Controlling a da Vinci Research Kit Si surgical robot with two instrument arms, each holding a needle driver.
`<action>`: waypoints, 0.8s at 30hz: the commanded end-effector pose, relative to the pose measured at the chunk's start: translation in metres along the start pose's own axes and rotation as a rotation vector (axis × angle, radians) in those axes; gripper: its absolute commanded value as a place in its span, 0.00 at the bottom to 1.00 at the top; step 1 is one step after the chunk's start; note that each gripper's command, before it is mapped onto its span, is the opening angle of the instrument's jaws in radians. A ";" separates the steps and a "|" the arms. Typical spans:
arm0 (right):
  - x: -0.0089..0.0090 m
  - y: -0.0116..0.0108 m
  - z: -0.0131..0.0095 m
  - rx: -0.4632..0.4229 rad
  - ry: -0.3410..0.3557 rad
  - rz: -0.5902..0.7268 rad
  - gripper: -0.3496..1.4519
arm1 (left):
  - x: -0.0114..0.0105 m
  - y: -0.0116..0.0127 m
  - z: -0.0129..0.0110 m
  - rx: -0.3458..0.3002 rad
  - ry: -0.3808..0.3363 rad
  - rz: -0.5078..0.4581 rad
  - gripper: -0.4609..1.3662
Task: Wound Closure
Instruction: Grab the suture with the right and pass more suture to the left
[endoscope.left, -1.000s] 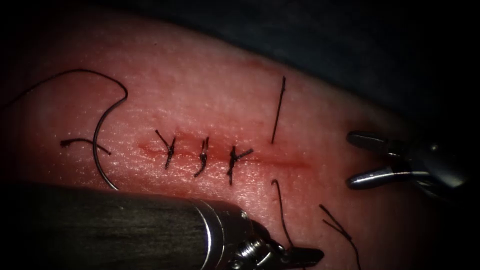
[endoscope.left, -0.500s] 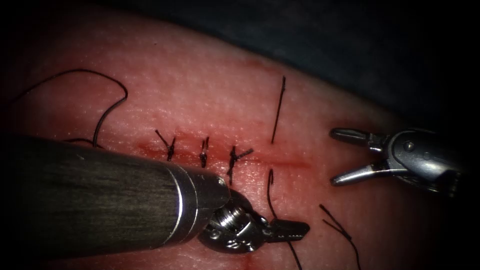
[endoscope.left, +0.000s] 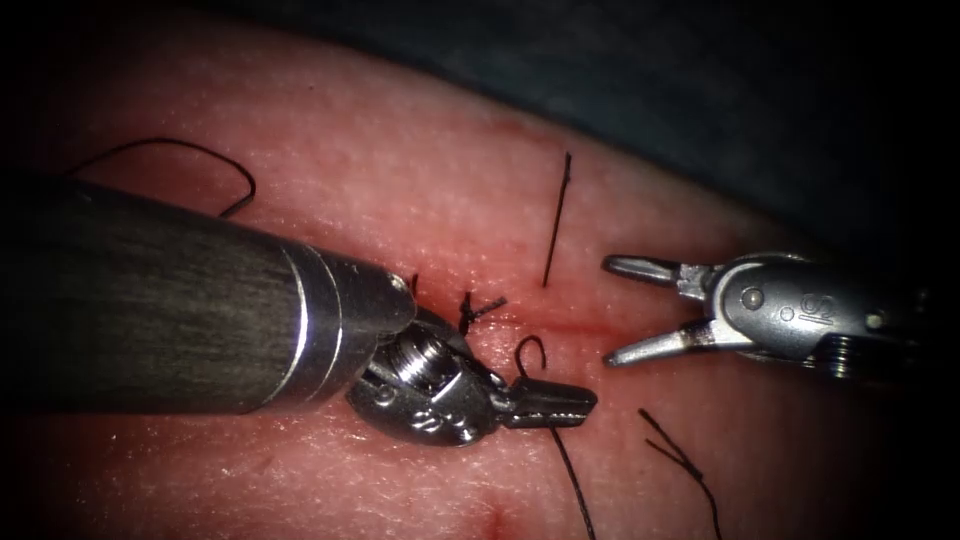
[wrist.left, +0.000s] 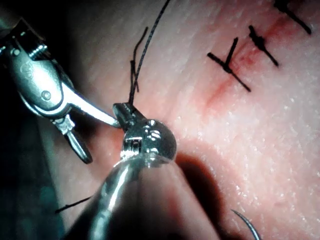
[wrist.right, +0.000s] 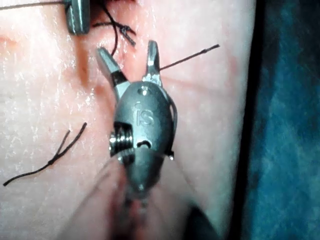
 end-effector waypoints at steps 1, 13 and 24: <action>-0.0001 -0.0001 0.0004 0.014 0.005 -0.005 0.95 | -0.0001 0.0001 0.0001 0.000 -0.003 0.000 0.06; 0.0003 -0.0016 0.0034 0.066 0.034 -0.025 0.87 | -0.0002 0.0011 0.0006 0.002 -0.007 -0.014 0.06; 0.0001 -0.0020 0.0050 0.118 0.036 -0.040 0.73 | -0.0001 0.0011 0.0006 0.003 -0.010 -0.014 0.06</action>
